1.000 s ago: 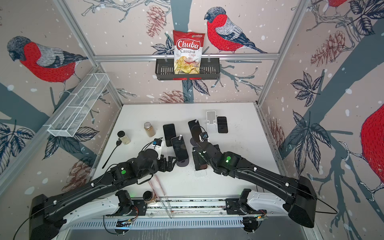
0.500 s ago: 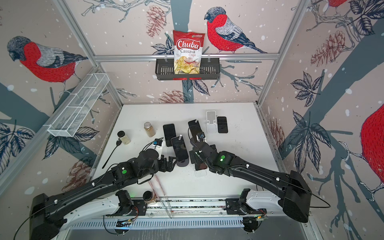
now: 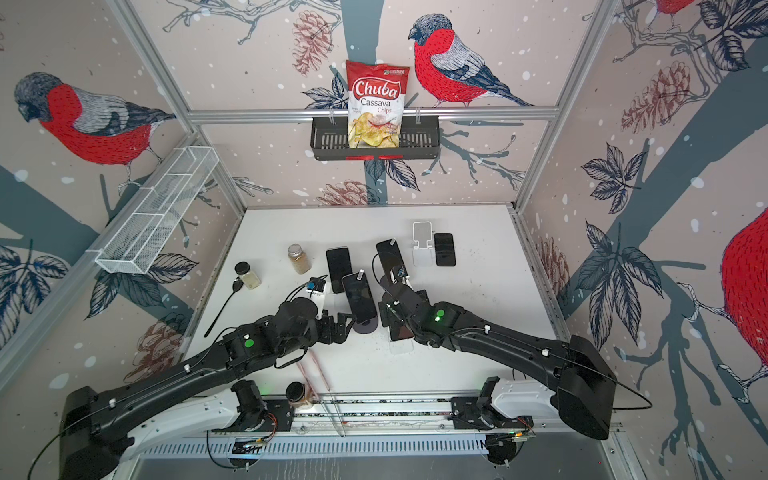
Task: Remove the phone from the phone stand
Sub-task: 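Close the right gripper on the top edge of the teal phone, then lift the teal phone up off its white stand with the right gripper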
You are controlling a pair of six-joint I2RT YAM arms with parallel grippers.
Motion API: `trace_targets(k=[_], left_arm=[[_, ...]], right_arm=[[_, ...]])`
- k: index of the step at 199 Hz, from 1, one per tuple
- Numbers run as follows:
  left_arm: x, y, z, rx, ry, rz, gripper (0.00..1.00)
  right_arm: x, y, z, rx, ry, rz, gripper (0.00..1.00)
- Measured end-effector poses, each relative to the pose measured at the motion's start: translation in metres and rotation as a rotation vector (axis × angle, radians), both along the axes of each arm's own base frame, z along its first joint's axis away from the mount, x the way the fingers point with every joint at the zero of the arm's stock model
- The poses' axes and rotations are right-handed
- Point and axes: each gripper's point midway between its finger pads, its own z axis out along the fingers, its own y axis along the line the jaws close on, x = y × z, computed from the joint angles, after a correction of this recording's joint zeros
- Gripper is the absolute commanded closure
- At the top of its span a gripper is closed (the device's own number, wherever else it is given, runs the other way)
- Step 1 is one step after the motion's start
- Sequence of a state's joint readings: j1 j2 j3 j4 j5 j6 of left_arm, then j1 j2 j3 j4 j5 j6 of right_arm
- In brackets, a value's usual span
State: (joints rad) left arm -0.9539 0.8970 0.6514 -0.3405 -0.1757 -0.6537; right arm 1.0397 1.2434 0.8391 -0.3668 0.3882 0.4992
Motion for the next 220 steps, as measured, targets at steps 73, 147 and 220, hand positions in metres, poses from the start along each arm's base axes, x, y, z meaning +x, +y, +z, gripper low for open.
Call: trace_targets(k=[73, 147, 220], left_arm=[[0.0, 0.0, 0.001, -0.002, -0.001, 0.0, 0.03], [0.0, 0.0, 0.002, -0.005, -0.003, 0.0, 0.03], [0.0, 0.0, 0.001, -0.004, -0.003, 0.0, 0.03]], right_arm=[[0.004, 0.003, -0.012, -0.036, 0.009, -0.004, 0.24], [0.003, 0.005, -0.011, -0.042, -0.003, -0.003, 0.35], [0.001, 0.001, 0.012, 0.006, -0.033, -0.002, 0.35]])
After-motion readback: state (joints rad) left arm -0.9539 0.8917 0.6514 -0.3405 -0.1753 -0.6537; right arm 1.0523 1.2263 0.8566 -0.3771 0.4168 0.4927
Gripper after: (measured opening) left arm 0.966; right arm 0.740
